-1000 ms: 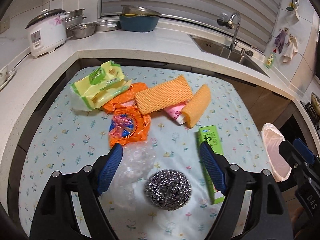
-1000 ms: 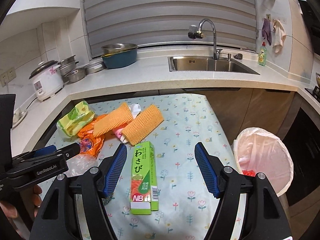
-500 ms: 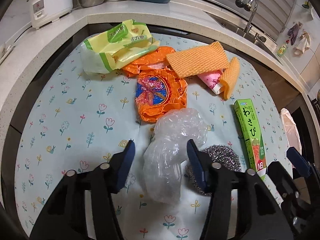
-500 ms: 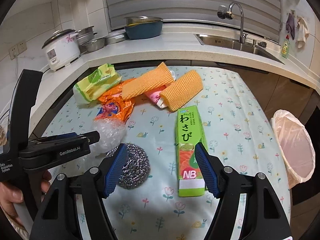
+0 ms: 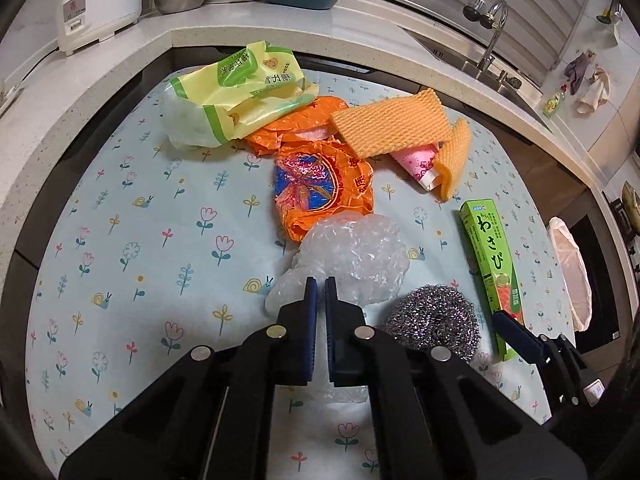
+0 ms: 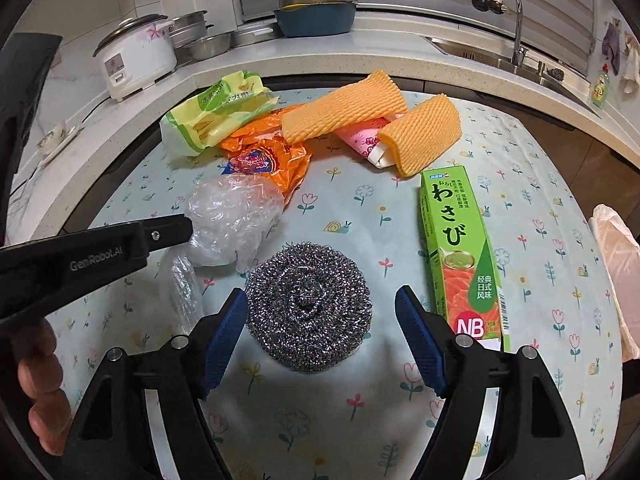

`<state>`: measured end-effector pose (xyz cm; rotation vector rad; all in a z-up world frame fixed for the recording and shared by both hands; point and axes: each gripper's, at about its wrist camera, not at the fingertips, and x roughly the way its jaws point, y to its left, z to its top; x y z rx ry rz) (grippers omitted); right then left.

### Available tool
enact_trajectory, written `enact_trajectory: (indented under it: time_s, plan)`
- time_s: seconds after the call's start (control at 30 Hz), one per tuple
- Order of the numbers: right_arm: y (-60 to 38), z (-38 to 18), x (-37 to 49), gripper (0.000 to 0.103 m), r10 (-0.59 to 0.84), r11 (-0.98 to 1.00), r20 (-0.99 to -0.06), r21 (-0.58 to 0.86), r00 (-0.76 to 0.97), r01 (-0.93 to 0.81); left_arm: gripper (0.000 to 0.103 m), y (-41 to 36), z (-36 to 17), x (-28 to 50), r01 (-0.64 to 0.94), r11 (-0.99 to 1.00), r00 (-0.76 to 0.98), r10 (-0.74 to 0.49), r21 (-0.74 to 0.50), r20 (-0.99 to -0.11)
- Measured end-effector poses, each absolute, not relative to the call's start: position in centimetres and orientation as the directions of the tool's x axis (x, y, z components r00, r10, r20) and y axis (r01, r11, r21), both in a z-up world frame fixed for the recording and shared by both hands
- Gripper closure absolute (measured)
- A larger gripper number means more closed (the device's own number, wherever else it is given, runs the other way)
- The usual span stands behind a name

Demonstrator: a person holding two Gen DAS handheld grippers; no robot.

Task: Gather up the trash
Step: 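Grasp the clear plastic bag with the left gripper while the right grasps the steel wool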

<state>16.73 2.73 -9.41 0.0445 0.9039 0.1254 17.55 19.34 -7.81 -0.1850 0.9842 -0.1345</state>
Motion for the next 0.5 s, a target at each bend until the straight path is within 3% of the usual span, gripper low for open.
enact_trajectory:
  time_s: [0.17, 0.33, 0.37, 0.47, 0.5]
  plan:
    - [3.1, -10.5, 17.5, 0.023, 0.131, 0.991, -0.793, 0.097, 0.595, -0.089, 0.099, 19.7, -7.8, 17.5, 0.024, 0.976, 0.548, -0.193, -0.215, -0.814]
    - [3.0, -11.2, 18.1, 0.025, 0.157, 0.988, -0.800, 0.132, 0.579, -0.087, 0.100, 19.7, -7.8, 17.4, 0.028, 0.977, 0.549, -0.191, -0.211, -0.814]
    - [3.0, -11.2, 18.1, 0.035, 0.174, 0.985, -0.798, 0.150, 0.577, -0.090, 0.100, 19.7, -7.8, 17.4, 0.028, 0.977, 0.548, -0.191, -0.210, -0.814]
    - [2.6, -10.6, 18.0, 0.042, 0.178, 0.983, -0.788, 0.162, 0.589, -0.080, 0.101, 19.6, -7.6, 17.3, 0.032, 0.978, 0.553, -0.190, -0.207, -0.811]
    - [2.5, -10.3, 18.0, 0.049, 0.176, 0.984, -0.781, 0.162, 0.599, -0.079, 0.101, 19.5, -7.4, 17.3, 0.034, 0.978, 0.556, -0.191, -0.208, -0.809]
